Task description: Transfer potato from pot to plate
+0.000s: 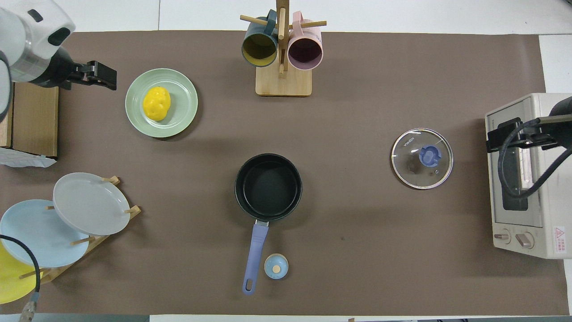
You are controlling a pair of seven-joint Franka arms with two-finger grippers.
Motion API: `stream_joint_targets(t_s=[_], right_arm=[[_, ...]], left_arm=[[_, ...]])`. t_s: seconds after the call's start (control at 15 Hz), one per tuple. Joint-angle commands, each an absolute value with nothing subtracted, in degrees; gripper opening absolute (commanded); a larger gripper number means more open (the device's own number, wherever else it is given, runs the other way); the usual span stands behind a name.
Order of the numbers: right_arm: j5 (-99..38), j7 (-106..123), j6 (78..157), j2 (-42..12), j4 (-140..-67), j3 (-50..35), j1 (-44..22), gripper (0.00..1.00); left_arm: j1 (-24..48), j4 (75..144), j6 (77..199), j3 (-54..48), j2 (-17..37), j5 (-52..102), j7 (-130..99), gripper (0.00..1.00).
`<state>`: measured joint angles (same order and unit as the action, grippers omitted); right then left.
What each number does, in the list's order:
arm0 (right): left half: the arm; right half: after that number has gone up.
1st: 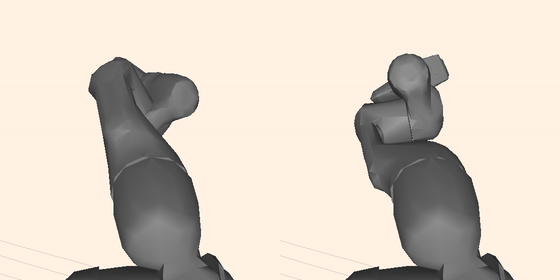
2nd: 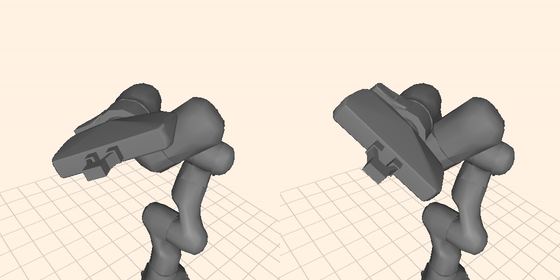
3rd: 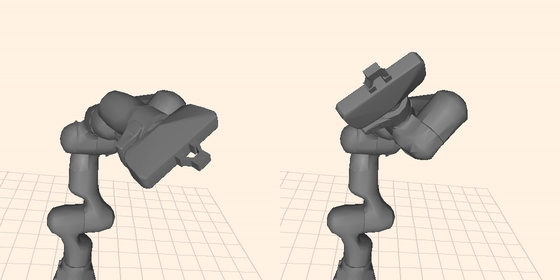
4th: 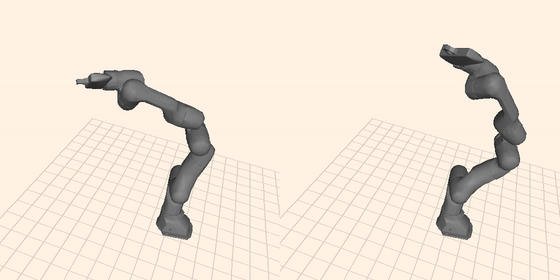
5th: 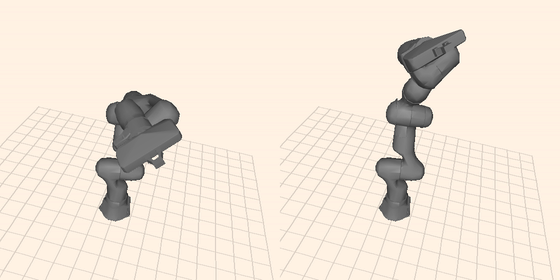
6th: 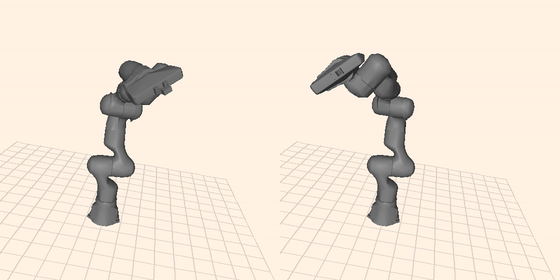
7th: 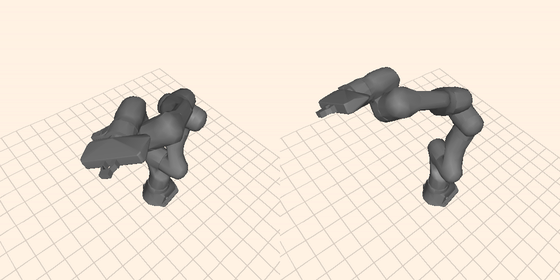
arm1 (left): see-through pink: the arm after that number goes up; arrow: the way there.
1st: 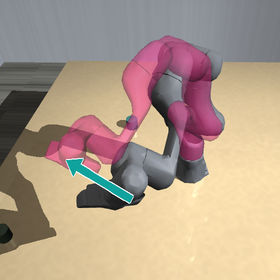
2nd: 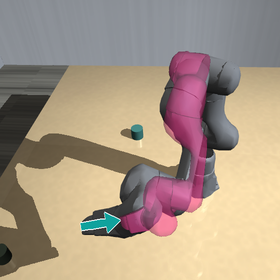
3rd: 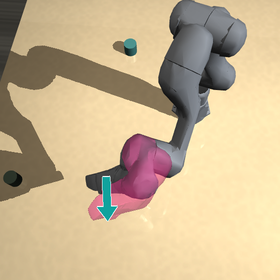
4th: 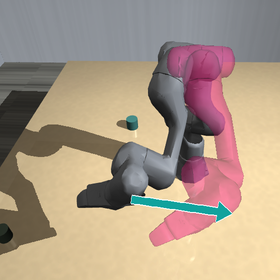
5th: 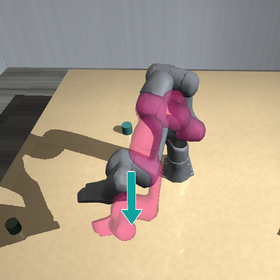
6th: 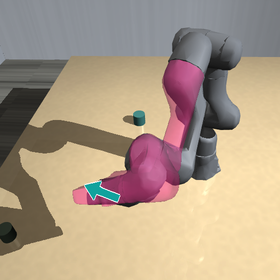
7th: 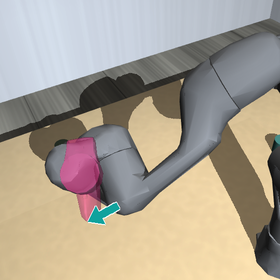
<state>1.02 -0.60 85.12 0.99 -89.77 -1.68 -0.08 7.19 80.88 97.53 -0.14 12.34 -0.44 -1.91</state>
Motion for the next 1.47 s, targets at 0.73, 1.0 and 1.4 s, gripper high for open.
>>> stream_joint_targets(t_s=[0.73, 1.0, 1.4], right_arm=[[-0.1, -1.4, 85.5, 0.7, -89.1, -2.0, 0.5, 1.00], [-0.1, -1.4, 85.5, 0.7, -89.3, -2.0, 0.4, 1.00], [-0.1, -1.3, 85.5, 0.7, -89.2, -2.0, 0.5, 1.00]], left_arm=[[6.7, 98.3, 92.4, -0.3, -5.7, 1.8, -3.4, 1.00], [6.7, 95.4, 90.6, -0.5, -5.7, 1.8, -2.9, 1.00], [6.7, 96.2, 88.5, -0.6, -6.1, 1.8, -2.9, 1.00]])
